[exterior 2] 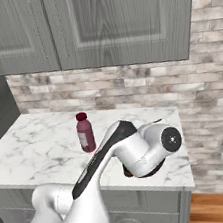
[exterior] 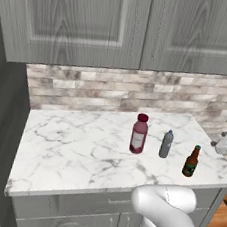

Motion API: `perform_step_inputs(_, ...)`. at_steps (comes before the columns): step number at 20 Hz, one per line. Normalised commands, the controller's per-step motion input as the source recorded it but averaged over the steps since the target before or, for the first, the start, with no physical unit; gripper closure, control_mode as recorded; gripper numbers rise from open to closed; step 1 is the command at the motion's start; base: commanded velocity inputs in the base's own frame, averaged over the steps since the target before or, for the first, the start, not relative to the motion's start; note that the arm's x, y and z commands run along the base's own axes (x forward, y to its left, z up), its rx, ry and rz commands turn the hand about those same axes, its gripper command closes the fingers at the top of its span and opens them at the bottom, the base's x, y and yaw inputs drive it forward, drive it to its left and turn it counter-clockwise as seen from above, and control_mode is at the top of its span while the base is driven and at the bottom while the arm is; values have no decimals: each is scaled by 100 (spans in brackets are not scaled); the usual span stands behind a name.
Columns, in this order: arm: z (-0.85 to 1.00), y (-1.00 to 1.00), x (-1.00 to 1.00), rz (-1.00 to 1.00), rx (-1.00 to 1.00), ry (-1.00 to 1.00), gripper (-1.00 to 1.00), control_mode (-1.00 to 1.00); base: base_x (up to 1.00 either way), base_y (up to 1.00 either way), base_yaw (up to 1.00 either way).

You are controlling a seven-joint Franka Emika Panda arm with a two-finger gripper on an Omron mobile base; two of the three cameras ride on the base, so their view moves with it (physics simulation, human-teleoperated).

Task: Place the drinks on the dining counter in a tight cluster.

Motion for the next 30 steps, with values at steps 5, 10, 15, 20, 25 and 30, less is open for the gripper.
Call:
perform_step_inputs(5, -85, 0, 0, 4, 6, 9, -100, -100, 0, 0, 0)
perform_step_inputs(10, -61, -3, 0, 7, 14, 1, -100, -100, 0, 0, 0)
perform_step_inputs(15, -29, 0, 0, 13, 13, 0, -100, -100, 0, 0, 0)
perform_step_inputs(20, -1, 1, -2, 13, 4, 0, -100, -100, 0, 0, 0)
perform_step_inputs(25, 0, 11, 0, 2, 0, 0, -100, -100, 0, 0, 0)
perform_step_inputs(30, 0, 19, 0, 0, 0, 0, -100, -100, 0, 0, 0)
